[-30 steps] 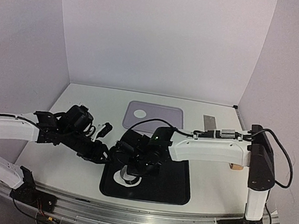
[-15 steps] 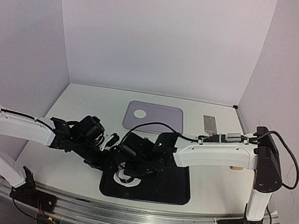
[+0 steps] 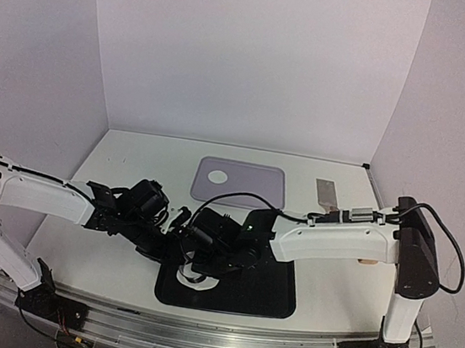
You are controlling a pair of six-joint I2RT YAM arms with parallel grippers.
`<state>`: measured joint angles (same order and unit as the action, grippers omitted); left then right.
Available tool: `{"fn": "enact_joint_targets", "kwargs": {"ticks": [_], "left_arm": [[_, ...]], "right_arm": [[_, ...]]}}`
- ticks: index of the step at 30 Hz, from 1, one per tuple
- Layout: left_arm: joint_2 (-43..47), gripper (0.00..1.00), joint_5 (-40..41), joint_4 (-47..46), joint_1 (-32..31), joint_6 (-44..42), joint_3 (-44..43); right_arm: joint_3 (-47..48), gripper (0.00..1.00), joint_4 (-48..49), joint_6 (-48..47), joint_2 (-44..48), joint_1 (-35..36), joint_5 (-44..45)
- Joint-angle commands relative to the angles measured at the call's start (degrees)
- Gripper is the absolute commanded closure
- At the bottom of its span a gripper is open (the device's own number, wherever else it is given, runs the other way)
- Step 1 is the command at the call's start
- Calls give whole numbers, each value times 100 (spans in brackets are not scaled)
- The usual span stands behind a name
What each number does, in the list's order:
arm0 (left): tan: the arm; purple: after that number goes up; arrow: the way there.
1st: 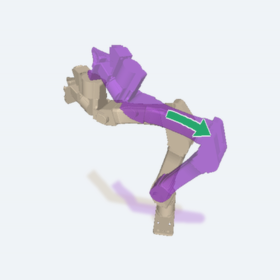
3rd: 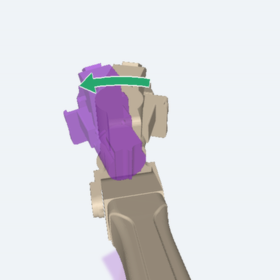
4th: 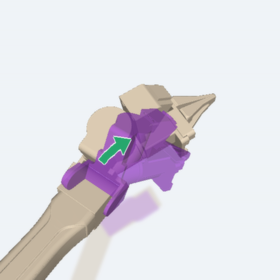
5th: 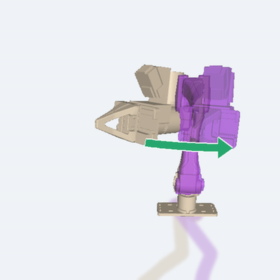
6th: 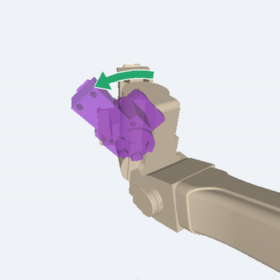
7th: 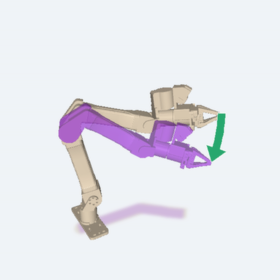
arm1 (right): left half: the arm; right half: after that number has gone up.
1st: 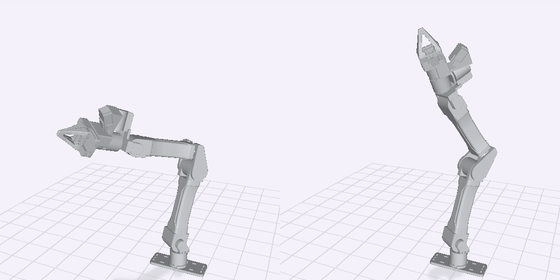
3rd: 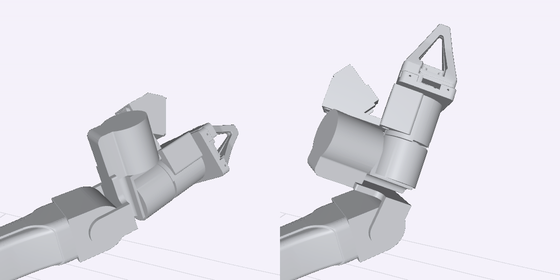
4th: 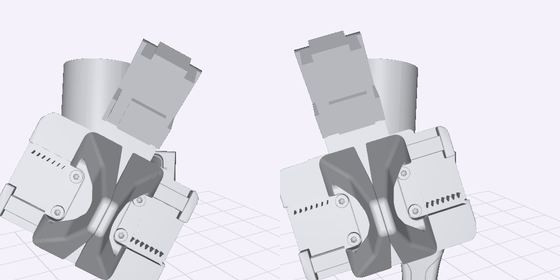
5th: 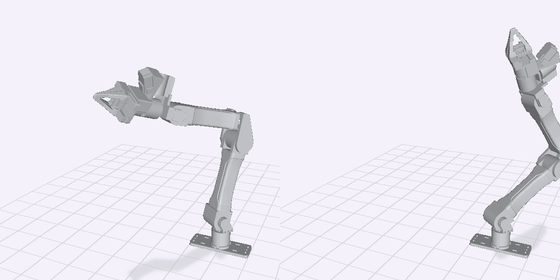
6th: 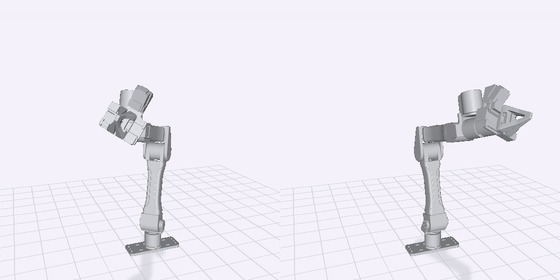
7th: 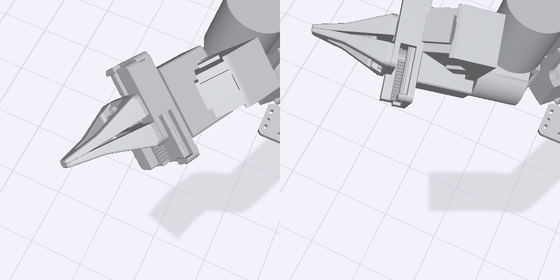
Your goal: Roll out the dumpling wrappers from the dough
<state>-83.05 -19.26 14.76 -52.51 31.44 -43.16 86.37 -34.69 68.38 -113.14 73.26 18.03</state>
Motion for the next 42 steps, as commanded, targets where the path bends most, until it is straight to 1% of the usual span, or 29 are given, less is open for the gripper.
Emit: {"fn": "enact_joint_targets", "kwargs": {"ticks": [1,8,17,29,42], "left_arm": [[-129,100,-82,-44,-17,-58,-218],[-169,100,-245,-53,-10,20,-326],[-306,100,-377,-94,-53,9,-413],[-585,100,-521,-238,-144,-79,-428],[-845,100,-487,-167,-141,-172,-383]], "right_arm": [[-128,100,368,97,240,-72,-30],[-371,100,547,137,266,-237,-172],[-753,100,554,368,321,-508,-421],[-893,100,543,297,186,-690,-587],[-938,100,552,288,-144,-859,-751]]}}
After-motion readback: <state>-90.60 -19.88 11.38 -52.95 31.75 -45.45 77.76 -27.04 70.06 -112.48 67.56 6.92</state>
